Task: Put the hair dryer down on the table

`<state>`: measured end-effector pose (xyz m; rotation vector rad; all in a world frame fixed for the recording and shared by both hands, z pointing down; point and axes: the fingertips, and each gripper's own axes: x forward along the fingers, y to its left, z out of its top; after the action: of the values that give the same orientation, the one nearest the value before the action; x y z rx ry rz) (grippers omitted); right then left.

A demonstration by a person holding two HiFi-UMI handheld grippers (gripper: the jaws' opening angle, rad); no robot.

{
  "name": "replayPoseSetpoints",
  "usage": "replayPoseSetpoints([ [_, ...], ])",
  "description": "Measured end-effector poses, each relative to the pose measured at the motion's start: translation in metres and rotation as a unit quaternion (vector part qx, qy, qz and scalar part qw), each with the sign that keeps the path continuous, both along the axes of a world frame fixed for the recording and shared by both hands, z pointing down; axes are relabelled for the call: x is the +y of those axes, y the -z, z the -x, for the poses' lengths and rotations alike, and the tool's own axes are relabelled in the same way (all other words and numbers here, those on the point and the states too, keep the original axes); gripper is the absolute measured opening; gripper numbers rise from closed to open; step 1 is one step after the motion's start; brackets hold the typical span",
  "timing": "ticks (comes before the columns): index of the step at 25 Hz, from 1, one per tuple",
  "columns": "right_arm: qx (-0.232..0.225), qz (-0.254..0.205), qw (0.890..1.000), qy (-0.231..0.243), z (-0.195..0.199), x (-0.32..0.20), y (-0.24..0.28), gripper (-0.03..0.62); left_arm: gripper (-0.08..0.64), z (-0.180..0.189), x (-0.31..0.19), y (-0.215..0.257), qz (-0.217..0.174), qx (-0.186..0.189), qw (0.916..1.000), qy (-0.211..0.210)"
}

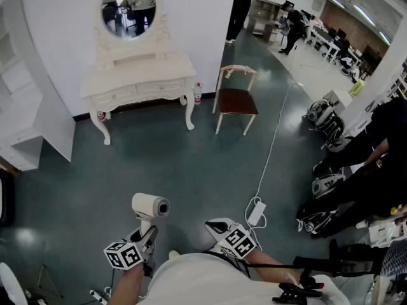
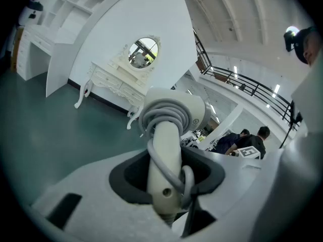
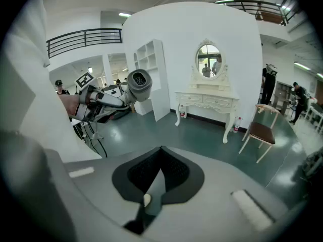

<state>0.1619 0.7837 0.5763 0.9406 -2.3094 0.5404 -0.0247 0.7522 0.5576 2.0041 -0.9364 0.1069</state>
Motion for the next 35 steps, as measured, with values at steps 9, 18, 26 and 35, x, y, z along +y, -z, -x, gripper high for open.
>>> replayPoseSetpoints([
  [9,0.011,-0.002,1.000,0.018,0.078,0.004,0.000,-0.003,0.164,0.069,0.017,-0.007,-0.009,-0.029,0.9994,-0.018],
  [18,-0.009,-0.015,0.998,0.056,0.100,-0.089,-0.019,0.017,0.164,0.102,-0.056,-0.028,-0.016,-0.039,0.9975,0.057],
  [26,-0.046,-0.047,0.994,0.085,0.106,-0.267,0.008,0.051,0.164,0.096,-0.201,-0.003,-0.024,-0.069,0.9938,0.083],
  [35,-0.061,-0.036,0.993,0.089,0.069,-0.401,0.008,0.060,0.164,0.070,-0.332,0.028,-0.024,-0.087,0.9906,0.102],
])
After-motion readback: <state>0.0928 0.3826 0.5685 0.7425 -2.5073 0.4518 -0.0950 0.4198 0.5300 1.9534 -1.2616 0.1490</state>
